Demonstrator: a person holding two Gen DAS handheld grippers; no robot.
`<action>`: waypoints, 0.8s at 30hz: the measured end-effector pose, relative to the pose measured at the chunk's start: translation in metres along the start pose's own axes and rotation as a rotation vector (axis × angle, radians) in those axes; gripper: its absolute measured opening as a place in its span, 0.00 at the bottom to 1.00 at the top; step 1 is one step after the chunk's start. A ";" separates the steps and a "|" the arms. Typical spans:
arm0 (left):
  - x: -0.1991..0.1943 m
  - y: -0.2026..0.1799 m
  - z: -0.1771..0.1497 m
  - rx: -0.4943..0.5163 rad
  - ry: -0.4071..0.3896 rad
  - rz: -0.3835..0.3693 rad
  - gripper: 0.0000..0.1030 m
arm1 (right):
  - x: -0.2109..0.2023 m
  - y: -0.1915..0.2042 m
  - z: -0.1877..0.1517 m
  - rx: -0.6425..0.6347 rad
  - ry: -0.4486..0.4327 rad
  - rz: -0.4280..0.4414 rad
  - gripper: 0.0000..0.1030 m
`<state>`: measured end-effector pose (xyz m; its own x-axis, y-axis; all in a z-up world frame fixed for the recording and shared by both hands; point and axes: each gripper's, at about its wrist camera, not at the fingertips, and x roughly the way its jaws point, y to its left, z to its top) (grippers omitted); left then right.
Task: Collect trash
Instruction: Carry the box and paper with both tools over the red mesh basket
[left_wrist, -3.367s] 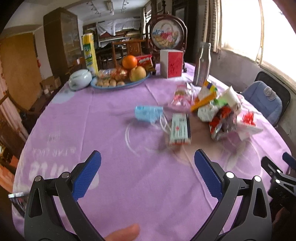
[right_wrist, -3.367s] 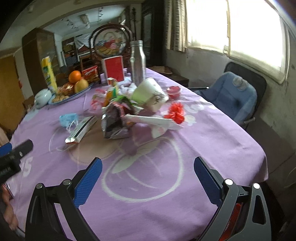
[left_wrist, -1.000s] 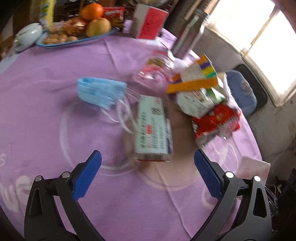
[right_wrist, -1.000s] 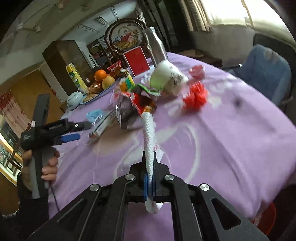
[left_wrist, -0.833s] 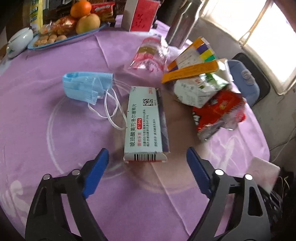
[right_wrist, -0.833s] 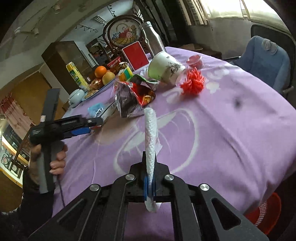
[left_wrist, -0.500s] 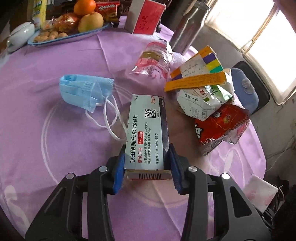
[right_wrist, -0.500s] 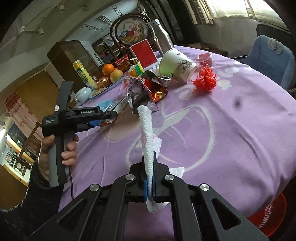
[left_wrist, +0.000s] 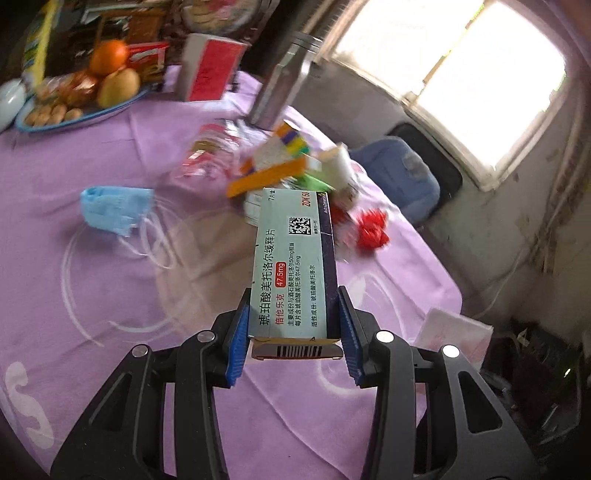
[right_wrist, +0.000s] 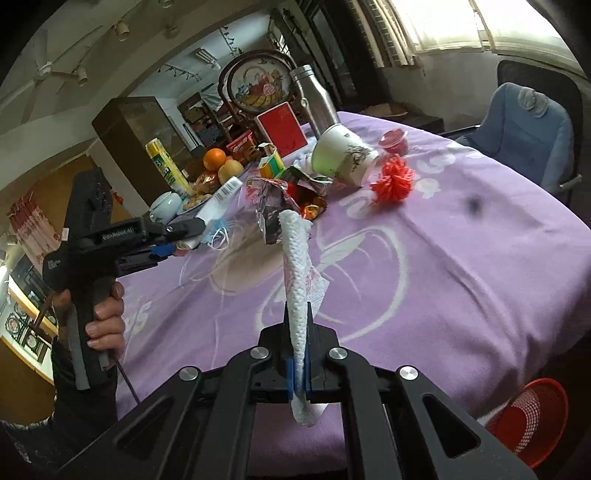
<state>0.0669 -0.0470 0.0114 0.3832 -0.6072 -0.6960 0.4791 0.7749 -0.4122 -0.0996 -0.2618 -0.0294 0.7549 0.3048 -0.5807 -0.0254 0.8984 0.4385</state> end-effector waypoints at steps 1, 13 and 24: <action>0.002 -0.006 -0.003 0.016 0.004 0.005 0.42 | -0.004 -0.002 -0.002 0.002 -0.004 -0.001 0.06; -0.020 -0.126 -0.041 0.293 0.006 -0.123 0.42 | -0.068 -0.052 -0.019 0.073 -0.100 -0.066 0.05; 0.042 -0.228 -0.103 0.474 0.186 -0.230 0.42 | -0.118 -0.127 -0.056 0.208 -0.146 -0.179 0.03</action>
<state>-0.1072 -0.2308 0.0156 0.1017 -0.6767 -0.7292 0.8529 0.4366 -0.2862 -0.2222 -0.3937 -0.0551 0.8221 0.0856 -0.5628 0.2393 0.8451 0.4781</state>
